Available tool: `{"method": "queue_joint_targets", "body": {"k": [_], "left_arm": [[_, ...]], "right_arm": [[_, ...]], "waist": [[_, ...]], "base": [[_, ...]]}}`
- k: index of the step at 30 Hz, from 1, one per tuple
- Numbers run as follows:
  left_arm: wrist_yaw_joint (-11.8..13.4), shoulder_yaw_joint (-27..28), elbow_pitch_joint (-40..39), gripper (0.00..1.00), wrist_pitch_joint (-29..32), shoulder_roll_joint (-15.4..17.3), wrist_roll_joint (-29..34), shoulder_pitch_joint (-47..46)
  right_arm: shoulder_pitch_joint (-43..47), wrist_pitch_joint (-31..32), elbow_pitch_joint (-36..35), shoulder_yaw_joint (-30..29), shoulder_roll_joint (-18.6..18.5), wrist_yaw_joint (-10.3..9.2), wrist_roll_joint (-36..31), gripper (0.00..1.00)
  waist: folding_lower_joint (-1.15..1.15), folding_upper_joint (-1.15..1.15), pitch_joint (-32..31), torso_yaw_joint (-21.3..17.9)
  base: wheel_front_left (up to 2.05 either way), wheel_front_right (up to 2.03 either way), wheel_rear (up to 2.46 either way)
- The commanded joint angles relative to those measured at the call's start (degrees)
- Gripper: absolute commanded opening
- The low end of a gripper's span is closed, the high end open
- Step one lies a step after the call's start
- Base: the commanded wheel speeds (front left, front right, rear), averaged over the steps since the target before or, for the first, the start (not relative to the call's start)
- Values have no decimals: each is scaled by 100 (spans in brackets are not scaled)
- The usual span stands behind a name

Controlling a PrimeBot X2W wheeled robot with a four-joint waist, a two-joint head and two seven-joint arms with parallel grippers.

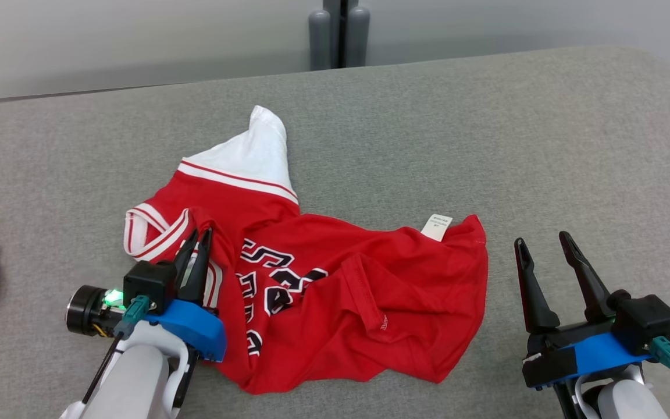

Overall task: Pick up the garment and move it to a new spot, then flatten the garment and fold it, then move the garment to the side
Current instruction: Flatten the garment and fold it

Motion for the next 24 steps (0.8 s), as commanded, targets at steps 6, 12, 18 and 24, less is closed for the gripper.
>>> {"method": "queue_joint_targets", "body": {"k": [6,12,18,24], "left_arm": [[-11,13,659,100,-124,-100,-1,-348],[95,259,219,100,-137,-113,53,-69],[221,737,-601,100,-139,-132,155,556],[145,1035,-793,100,-136,-176,285,930]], "right_arm": [[-49,-3,58,-40,46,1,28,100],[66,-3,67,-114,72,1,4,100],[115,-3,90,-54,65,1,-2,100],[142,-3,111,-24,47,1,-7,100]], "waist": [[-1,-1,-35,-161],[-1,-1,-165,-35],[-1,-1,-317,179],[-1,-1,-400,312]], "base": [[0,0,0],[0,0,0],[0,0,0],[0,0,0]]}}
